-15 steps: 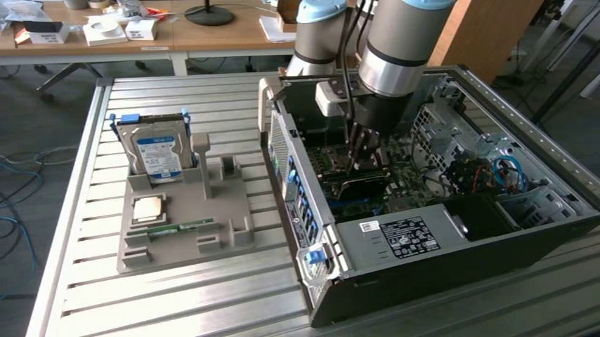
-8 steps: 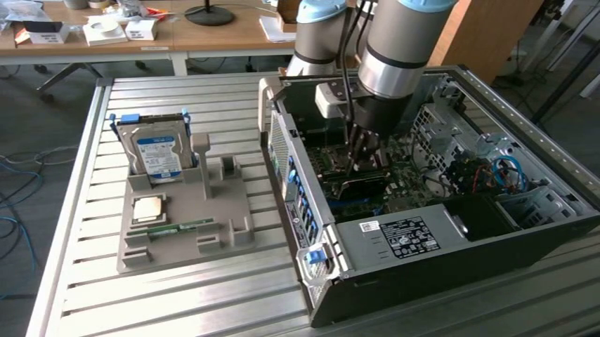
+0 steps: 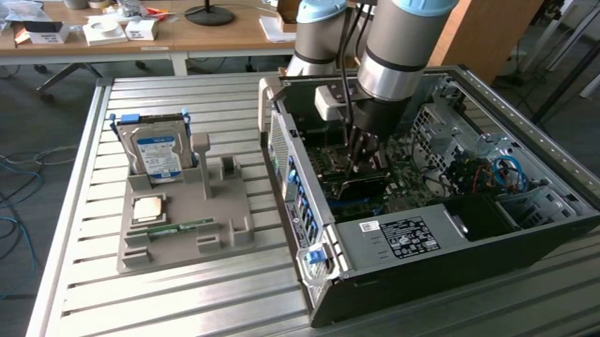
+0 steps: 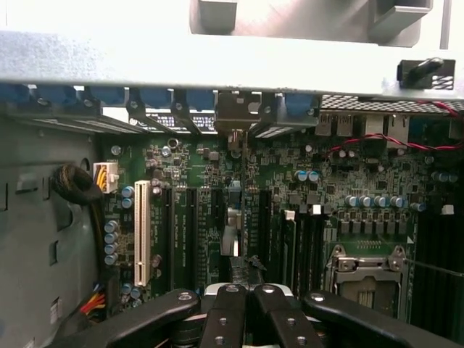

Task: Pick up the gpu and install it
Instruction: 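Press down on the gpu until it lock into place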

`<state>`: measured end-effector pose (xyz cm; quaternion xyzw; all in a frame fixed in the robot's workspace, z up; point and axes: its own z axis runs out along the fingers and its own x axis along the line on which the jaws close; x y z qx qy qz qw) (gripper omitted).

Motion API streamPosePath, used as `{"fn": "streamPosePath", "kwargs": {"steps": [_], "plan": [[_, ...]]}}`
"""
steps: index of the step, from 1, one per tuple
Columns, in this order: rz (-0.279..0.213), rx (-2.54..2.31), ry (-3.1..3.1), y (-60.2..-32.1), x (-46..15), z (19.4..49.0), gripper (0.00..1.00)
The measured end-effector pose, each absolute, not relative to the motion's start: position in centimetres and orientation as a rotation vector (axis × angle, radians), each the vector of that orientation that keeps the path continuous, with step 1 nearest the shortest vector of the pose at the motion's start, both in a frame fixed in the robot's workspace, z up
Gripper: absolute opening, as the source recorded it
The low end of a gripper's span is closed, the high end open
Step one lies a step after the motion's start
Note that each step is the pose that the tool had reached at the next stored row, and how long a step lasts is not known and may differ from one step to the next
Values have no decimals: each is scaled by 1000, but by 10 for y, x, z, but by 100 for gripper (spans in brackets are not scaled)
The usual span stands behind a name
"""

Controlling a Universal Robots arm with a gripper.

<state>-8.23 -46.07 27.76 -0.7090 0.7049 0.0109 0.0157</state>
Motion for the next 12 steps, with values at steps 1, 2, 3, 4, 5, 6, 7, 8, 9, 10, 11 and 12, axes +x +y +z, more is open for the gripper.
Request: {"fn": "streamPosePath", "kwargs": {"steps": [1,2,3,4,5,6,7,8,9,10,11,12], "plan": [[34,-2206,2193,-461,-82,277,11],[34,-2206,2193,-461,-82,276,11],[34,-2206,2193,-461,-82,275,11],[34,-2206,2193,-461,-82,275,11],[34,-2206,2193,-461,-82,275,11],[34,-2206,2193,-461,-82,275,11],[34,-2206,2193,-461,-82,275,11],[34,-2205,2193,-460,-83,275,11],[34,-2205,2193,-460,-83,275,11],[34,-2205,2193,-460,-83,275,11],[34,-2206,2193,-460,-83,275,11],[34,-2206,2193,-460,-83,274,11]]}}
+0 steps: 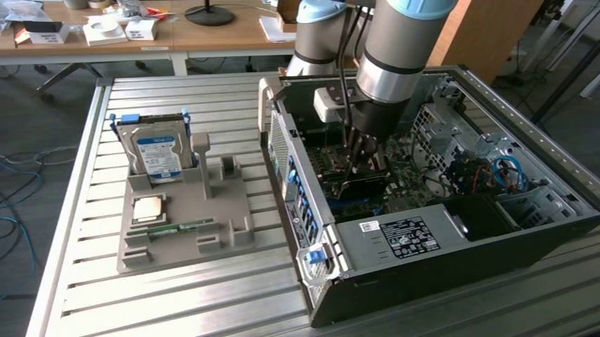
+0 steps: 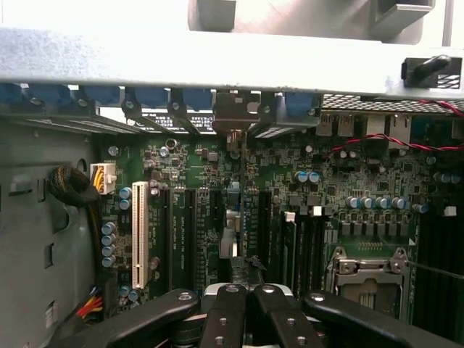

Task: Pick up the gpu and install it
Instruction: 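Press down on the gpu until it lock into place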

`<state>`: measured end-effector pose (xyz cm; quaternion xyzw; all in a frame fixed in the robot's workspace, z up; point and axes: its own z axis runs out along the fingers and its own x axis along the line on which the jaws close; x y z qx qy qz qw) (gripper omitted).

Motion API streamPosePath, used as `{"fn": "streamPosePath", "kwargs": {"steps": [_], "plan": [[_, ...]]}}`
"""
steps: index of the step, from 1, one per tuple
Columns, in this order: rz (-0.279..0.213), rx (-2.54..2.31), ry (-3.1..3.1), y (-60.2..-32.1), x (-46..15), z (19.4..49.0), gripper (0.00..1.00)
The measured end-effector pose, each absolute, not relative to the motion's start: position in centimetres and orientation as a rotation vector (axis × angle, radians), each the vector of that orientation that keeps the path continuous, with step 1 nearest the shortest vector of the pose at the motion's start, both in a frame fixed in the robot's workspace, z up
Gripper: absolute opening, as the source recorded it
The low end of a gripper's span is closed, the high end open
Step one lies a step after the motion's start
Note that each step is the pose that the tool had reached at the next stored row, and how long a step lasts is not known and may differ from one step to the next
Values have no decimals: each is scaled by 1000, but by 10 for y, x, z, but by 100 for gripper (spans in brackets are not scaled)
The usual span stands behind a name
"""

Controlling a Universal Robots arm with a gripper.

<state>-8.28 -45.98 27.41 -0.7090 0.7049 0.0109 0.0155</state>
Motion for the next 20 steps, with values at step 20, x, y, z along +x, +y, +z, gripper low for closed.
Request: {"fn": "streamPosePath", "kwargs": {"steps": [20], "plan": [[35,-2205,2193,-459,-83,269,11]]}}
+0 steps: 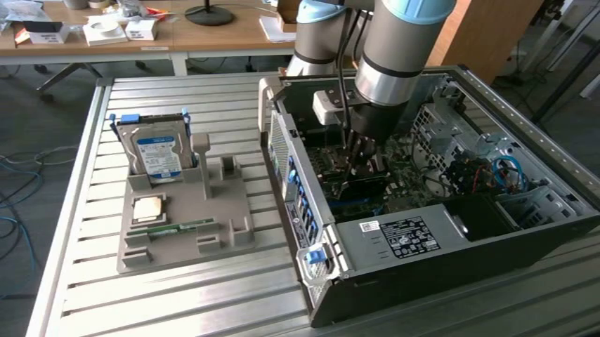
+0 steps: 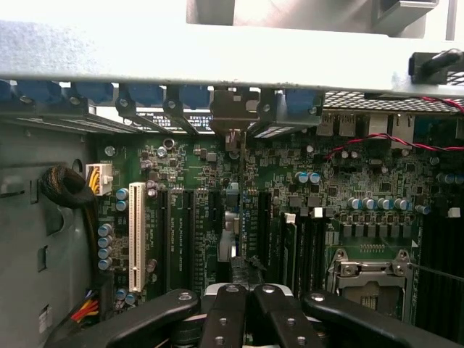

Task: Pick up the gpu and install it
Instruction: 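Press down on the gpu until it lock into place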

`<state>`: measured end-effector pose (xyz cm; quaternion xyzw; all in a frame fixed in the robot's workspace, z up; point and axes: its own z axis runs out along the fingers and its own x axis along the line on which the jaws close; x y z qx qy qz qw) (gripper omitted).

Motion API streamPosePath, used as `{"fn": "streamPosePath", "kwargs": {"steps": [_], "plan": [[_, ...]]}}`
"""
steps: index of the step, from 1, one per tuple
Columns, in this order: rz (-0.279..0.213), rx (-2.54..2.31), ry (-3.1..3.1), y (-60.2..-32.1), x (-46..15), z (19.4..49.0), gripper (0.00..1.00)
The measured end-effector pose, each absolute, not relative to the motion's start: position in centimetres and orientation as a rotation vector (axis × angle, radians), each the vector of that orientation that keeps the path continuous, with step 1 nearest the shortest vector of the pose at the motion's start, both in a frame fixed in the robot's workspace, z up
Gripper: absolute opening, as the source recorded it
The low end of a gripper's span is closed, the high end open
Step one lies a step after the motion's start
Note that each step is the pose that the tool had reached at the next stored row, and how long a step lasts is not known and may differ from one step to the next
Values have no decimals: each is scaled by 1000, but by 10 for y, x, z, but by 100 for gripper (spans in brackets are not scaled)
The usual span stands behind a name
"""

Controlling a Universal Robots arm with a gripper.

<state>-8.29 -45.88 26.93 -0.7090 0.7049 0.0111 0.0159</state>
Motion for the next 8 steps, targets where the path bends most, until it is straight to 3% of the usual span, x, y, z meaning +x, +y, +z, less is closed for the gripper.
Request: {"fn": "streamPosePath", "kwargs": {"steps": [8], "plan": [[35,-2205,2192,-459,-83,268,11]]}}
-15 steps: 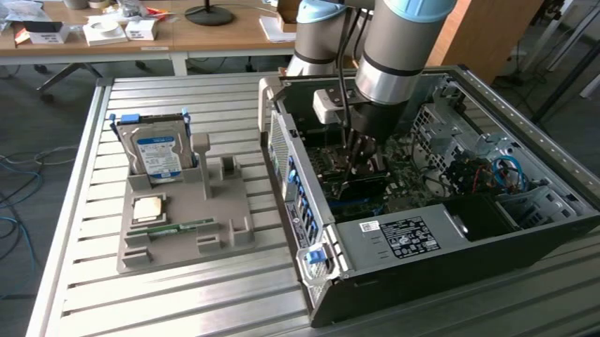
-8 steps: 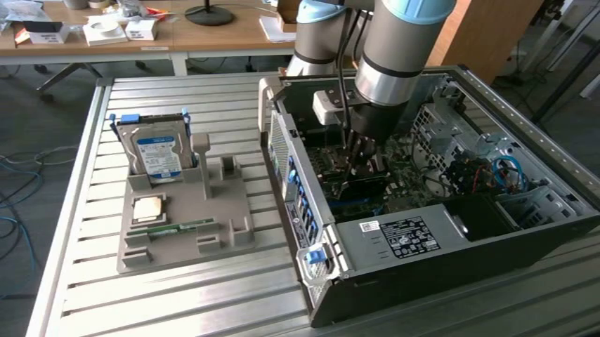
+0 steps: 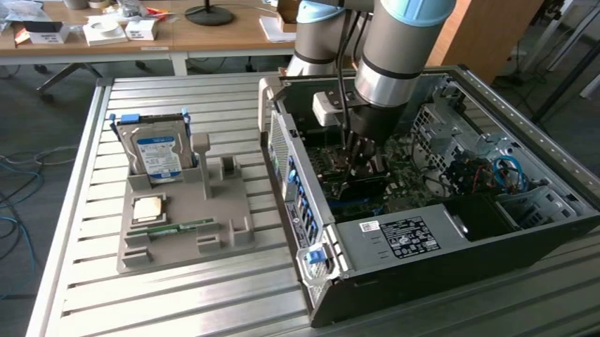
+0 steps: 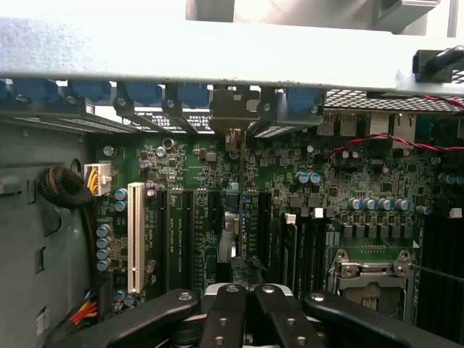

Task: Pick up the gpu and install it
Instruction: 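Press down on the gpu until it lock into place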

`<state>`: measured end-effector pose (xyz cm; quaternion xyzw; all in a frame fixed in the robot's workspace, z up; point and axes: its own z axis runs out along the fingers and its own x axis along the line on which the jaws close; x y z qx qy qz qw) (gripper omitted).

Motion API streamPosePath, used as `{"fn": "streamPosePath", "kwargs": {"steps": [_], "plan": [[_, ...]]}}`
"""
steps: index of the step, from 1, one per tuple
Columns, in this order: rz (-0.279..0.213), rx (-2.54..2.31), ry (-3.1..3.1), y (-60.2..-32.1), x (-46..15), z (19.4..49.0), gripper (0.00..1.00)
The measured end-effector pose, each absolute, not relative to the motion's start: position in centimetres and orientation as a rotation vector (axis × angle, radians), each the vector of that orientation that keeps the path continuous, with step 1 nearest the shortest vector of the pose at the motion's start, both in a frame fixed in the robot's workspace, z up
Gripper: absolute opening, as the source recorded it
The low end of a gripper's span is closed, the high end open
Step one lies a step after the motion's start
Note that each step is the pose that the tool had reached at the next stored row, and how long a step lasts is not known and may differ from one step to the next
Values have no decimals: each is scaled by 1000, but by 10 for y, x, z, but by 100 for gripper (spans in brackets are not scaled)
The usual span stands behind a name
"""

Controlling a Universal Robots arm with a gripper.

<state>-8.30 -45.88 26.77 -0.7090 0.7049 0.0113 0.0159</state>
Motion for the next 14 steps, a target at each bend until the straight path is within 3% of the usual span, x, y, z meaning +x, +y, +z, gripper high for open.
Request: {"fn": "streamPosePath", "kwargs": {"steps": [14], "plan": [[36,-2205,2192,-456,-84,267,11]]}}
